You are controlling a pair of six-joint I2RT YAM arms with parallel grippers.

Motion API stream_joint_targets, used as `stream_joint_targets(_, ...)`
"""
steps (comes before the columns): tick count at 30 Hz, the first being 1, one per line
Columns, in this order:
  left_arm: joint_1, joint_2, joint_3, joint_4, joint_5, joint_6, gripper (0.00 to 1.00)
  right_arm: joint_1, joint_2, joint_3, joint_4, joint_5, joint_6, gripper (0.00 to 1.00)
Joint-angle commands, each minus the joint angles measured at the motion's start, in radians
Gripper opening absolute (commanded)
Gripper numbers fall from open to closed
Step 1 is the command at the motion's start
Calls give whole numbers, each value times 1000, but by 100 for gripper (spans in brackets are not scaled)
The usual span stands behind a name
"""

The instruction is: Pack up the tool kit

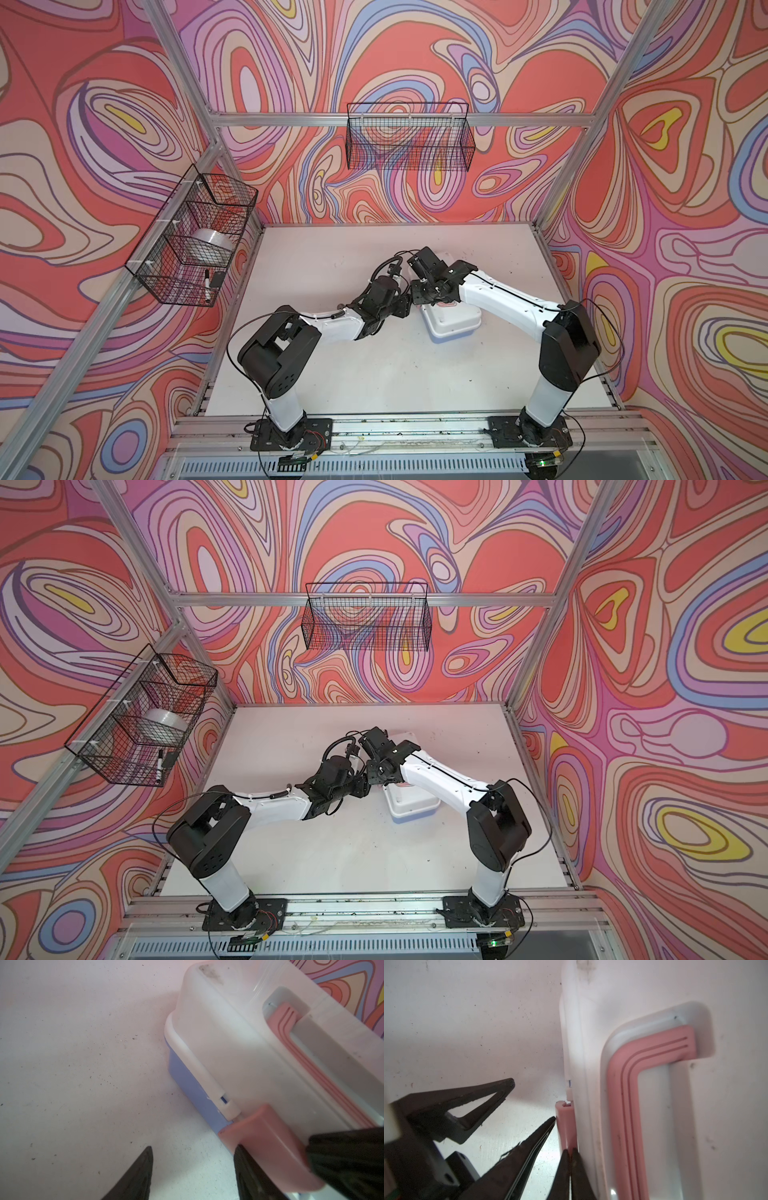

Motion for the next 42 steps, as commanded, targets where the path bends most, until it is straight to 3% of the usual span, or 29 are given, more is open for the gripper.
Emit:
stream_joint_targets(1, 1, -23, 8, 8, 5, -9, 62, 5, 29, 11, -17, 29, 11, 0)
stream_joint_targets(16, 1, 2, 23, 33, 29, -37, 63, 4, 48, 22, -16, 37, 24, 0)
stream_joint_targets(42, 1, 48, 68, 33, 69, -79, 63, 8, -81, -11, 78, -54, 66, 0)
